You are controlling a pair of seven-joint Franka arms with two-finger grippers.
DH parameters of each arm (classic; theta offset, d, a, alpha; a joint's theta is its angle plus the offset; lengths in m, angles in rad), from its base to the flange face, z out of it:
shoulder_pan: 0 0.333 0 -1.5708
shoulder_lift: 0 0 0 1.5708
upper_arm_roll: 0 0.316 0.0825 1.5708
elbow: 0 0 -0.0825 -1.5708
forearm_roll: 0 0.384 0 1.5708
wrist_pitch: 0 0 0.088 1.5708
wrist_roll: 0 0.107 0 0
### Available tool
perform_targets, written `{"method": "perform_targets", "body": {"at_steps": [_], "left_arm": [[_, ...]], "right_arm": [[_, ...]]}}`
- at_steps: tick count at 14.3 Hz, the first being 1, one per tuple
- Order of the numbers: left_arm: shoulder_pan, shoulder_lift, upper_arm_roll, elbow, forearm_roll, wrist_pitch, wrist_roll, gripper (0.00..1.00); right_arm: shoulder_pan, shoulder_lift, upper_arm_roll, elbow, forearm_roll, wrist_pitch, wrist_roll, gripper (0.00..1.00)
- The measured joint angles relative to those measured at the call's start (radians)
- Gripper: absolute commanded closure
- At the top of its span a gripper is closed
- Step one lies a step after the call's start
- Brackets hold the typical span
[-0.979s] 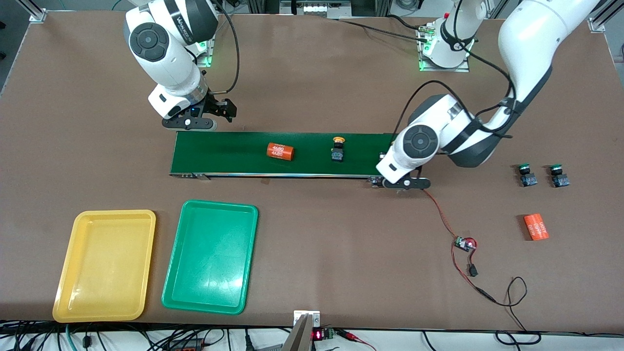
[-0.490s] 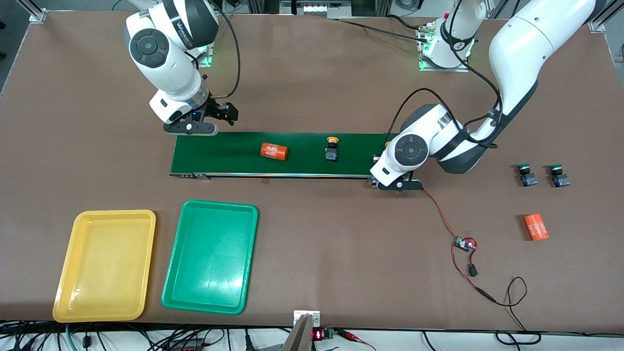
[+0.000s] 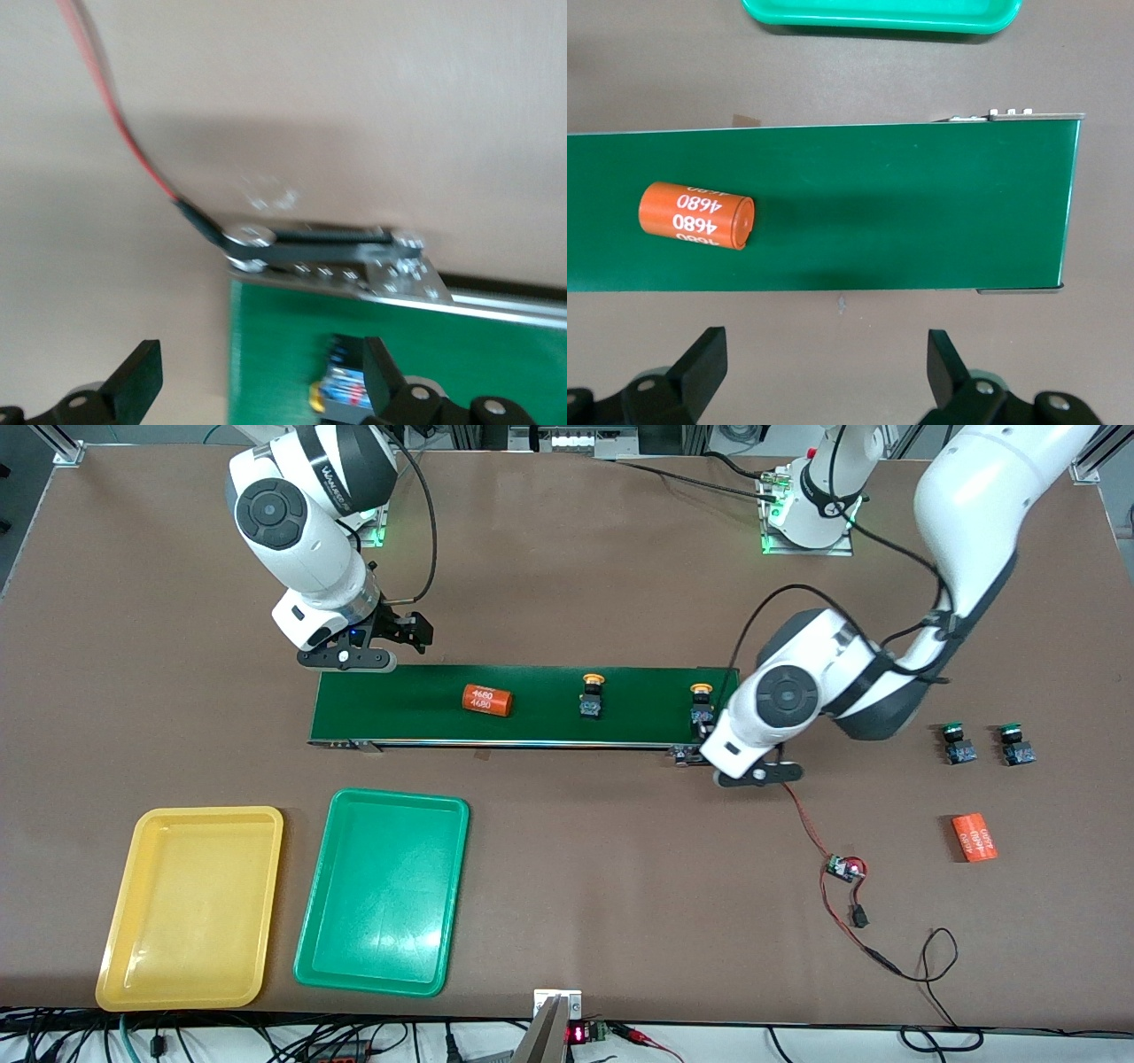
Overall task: Sort buttons by color to trays
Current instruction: 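Place the button on the belt with the left gripper while the right gripper approaches, then reach the left gripper to the second orange cylinder and grasp it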
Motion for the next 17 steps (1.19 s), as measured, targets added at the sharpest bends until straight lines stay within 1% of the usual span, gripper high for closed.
{"method": "perform_targets", "body": {"at_steps": [4,7,10,11,12,13,15,17], "left_arm": [[0.009,-0.037,-0.006,0.16,0.0,-0.179,0.01,0.0],[0.039,-0.037,-0.003,0.219,0.0,-0.269,0.089,0.0],[0.1,-0.037,0.009,0.274,0.008,-0.302,0.224,0.0],[0.12,-0.037,0.025,0.289,0.03,-0.302,0.289,0.0],[0.129,-0.037,0.062,0.301,0.05,-0.293,0.365,0.0],[0.13,-0.037,0.115,0.309,0.059,-0.262,0.444,0.0],[0.125,-0.034,0.226,0.31,0.063,-0.14,0.557,0.0],[0.119,-0.025,0.317,0.31,0.063,0.023,0.588,0.0]], "right_arm": [[0.001,0.013,0.0,0.0,-0.007,0.001,0.004,0.0],[0.002,0.019,0.0,0.001,-0.011,0.002,0.009,0.0],[0.004,0.027,0.0,0.001,-0.015,0.006,0.012,0.0],[0.004,0.03,0.0,0.001,-0.015,0.009,0.018,0.0],[0.004,0.033,0.0,0.001,-0.016,0.01,0.028,0.0],[0.004,0.036,0.0,0.002,-0.016,0.011,0.033,0.0],[0.004,0.038,0.0,0.002,-0.016,0.015,0.037,0.0],[0.004,0.038,0.0,0.002,-0.017,0.019,0.038,0.0]]}}
